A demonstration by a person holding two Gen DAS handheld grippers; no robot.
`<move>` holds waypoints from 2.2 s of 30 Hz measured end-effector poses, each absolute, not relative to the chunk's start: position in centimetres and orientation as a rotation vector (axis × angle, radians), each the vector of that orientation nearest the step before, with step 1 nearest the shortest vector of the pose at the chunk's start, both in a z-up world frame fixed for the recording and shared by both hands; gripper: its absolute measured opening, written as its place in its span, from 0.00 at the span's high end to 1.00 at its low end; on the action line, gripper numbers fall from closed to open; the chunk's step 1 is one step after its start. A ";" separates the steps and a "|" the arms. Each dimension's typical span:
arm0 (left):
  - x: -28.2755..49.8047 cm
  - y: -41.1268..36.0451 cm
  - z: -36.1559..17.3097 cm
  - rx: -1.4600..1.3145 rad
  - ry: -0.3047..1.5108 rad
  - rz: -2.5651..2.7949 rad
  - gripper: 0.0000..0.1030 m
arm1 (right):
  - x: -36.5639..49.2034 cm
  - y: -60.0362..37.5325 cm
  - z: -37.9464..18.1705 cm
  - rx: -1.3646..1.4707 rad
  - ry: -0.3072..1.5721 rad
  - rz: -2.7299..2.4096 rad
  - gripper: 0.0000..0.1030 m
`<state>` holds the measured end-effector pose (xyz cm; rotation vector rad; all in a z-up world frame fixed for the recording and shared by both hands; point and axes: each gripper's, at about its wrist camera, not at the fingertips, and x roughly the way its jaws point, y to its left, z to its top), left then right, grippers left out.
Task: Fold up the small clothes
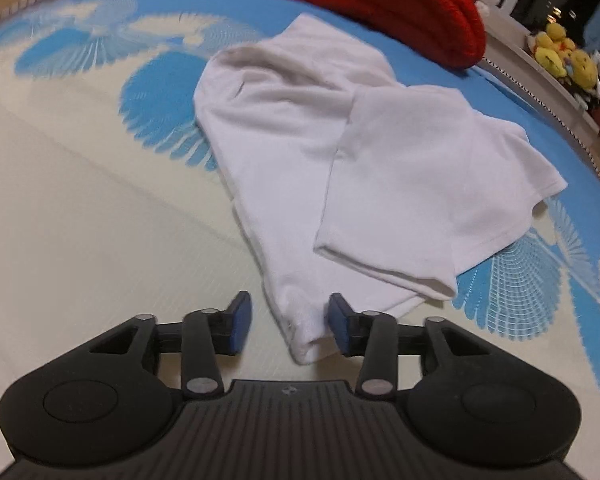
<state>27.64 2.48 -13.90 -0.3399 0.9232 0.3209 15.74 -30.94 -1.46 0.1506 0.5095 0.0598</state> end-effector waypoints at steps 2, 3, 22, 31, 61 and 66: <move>28.0 1.2 -13.9 -0.277 0.930 0.342 0.59 | 15.9 -30.7 -1.6 0.133 0.515 0.059 0.57; 28.1 0.7 -13.8 -0.263 0.936 0.334 0.69 | 15.9 -30.7 -1.7 0.125 0.519 0.058 0.57; 10.4 17.1 -3.7 -0.024 1.106 0.084 0.93 | 14.8 -31.6 -2.9 0.205 0.555 -0.027 0.83; 12.0 22.3 -7.2 -0.224 1.146 0.068 0.59 | 18.7 -29.0 -6.4 0.231 0.776 0.114 0.72; 11.4 14.3 -11.6 0.153 1.346 -0.178 0.96 | 12.4 -34.6 -12.5 -0.075 1.325 0.253 1.00; 10.8 14.4 -11.2 0.180 1.356 -0.232 0.96 | 10.0 -33.4 -12.1 -0.176 1.343 0.351 1.00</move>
